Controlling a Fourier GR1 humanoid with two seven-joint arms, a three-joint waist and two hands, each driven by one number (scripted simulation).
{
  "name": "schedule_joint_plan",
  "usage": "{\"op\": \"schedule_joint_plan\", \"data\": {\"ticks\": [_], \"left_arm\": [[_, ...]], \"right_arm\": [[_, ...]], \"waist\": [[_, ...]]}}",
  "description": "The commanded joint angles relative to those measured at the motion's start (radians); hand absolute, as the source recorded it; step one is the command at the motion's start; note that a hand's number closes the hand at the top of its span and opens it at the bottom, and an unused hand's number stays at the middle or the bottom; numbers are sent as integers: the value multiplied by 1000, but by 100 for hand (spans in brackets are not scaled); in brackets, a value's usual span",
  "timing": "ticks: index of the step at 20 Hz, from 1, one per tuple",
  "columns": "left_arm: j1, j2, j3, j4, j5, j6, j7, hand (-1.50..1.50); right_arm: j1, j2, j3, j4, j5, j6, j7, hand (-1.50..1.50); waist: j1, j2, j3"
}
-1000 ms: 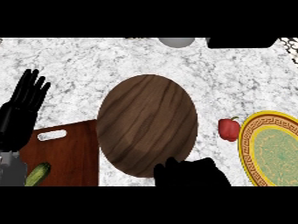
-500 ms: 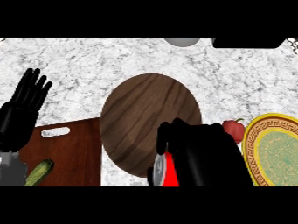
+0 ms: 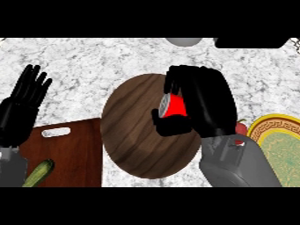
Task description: Pick the can from the plate and place it in the bowl
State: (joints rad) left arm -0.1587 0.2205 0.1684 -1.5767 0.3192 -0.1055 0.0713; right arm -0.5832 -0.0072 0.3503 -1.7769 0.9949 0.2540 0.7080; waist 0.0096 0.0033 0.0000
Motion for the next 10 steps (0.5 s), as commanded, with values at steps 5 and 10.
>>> {"op": "schedule_joint_plan", "data": {"ticks": [5, 10], "left_arm": [[36, -33, -31, -83, -20, 36, 42, 0], [26, -35, -21, -4, -22, -1, -29, 0]], "right_arm": [[-92, 6, -94, 450, 8, -161, -179, 150], [-155, 7, -133, 683, -106, -229, -143, 150]], "waist": [[10, 0, 0], [19, 5, 0]]}}
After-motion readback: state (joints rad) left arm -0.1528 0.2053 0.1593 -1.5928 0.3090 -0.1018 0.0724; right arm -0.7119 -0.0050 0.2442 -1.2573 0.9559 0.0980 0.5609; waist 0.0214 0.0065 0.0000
